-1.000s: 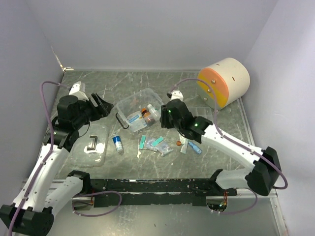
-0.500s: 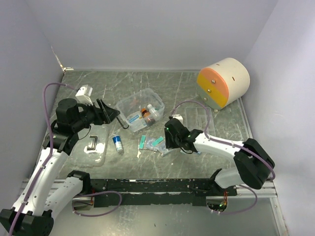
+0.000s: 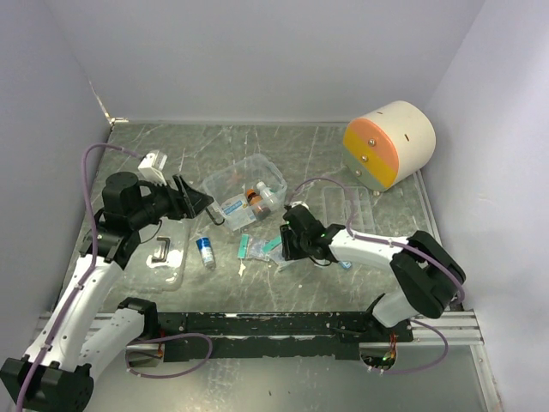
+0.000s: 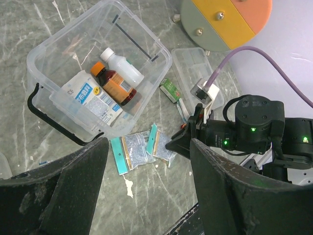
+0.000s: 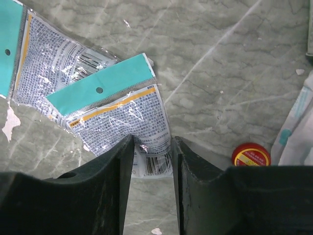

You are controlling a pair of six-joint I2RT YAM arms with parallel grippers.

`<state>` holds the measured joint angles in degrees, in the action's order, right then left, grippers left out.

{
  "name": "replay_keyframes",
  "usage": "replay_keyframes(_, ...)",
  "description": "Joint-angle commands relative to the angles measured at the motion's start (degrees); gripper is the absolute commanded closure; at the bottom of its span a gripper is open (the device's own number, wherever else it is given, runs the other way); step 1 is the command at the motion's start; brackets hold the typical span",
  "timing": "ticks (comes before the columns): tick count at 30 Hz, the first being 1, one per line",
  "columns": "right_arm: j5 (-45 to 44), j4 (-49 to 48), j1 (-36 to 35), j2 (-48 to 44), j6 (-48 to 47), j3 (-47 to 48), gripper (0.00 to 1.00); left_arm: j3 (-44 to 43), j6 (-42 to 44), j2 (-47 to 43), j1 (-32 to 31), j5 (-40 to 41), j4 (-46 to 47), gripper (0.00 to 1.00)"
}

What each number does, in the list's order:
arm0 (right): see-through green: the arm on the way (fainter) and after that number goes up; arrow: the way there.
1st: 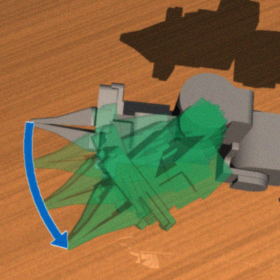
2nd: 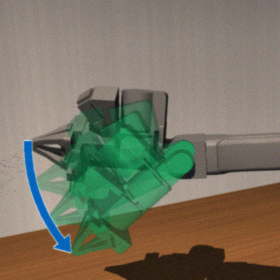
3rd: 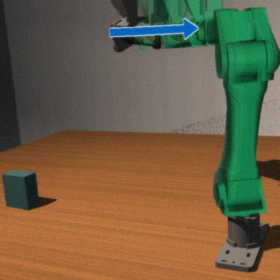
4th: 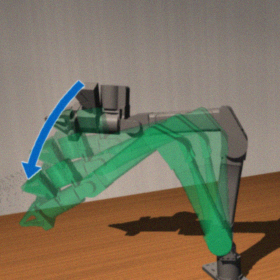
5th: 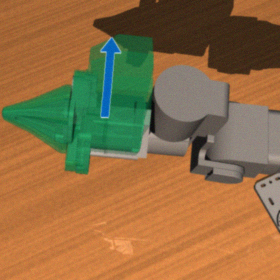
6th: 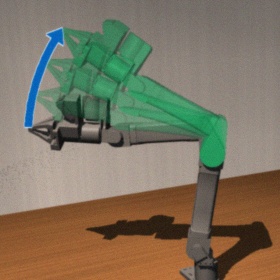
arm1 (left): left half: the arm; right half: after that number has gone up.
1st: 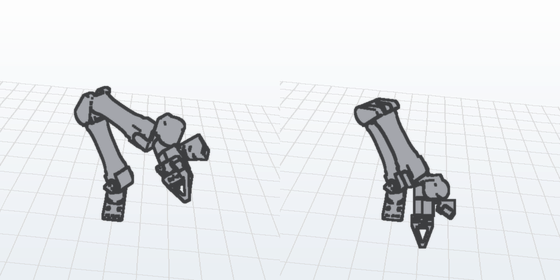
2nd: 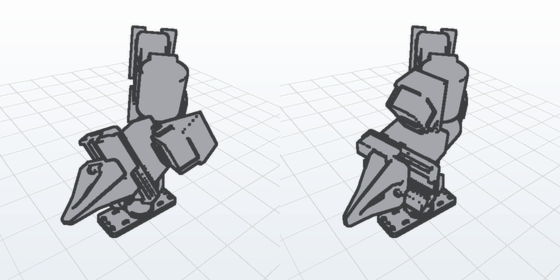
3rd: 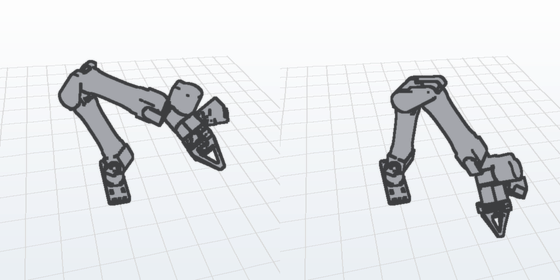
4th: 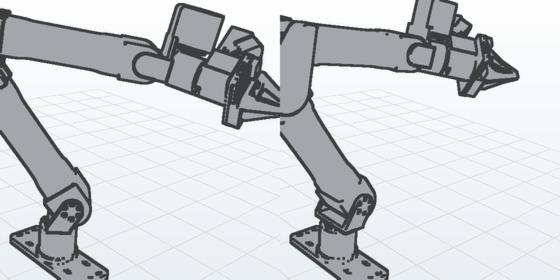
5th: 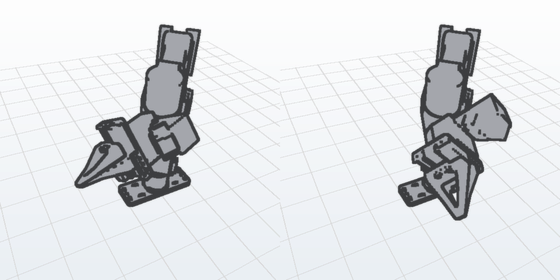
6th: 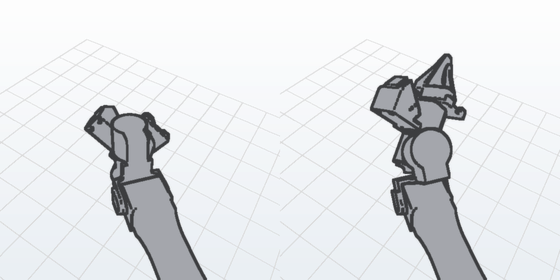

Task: Organize the medicine kit

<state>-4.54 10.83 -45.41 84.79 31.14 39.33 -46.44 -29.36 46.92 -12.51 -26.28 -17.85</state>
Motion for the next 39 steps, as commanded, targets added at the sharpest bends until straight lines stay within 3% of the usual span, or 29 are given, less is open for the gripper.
replay_keyframes(1, 2.26, 1.99, 0.31, 3.06, -2.32, 0.07, 0.67, -0.09, 0.12, 1.14, 0.47, -1.88, 3.03, 0.22)
replay_keyframes(6, -2.30, 3.01, 0.32, 1.84, -2.13, 0.90, 0.81, -0.47, 0.13, 2.91, 0.47, -4.03, 4.48, 0.24)
replay_keyframes(13, -8.77, 0.79, 0.30, -7.06, -0.06, -1.28, 0.85, -0.78, -0.20, 4.20, 0.38, -4.24, 4.39, 0.25)
replay_keyframes(23, -9.38, -4.80, 0.32, -16.63, 0.66, -4.79, 0.87, 0.62, -1.93, 4.56, -0.87, -7.51, 6.78, 0.24)
replay_keyframes(28, -7.85, -6.75, 0.32, -18.64, 2.40, -3.92, 0.87, -0.48, -1.63, 6.94, -6.15, -7.71, 6.43, 0.21)
replay_keyframes(33, -4.23, -8.93, 0.24, -21.75, 6.93, 0.62, 0.87, -4.85, -3.58, 12.59, -14.11, -1.51, 7.06, 0.17)
replay_keyframes(39, 0.29, -1.38, 0.19, -17.09, 4.32, 13.19, 0.87, -8.75, -13.14, 15.46, -15.25, -0.45, 12.00, 0.16)
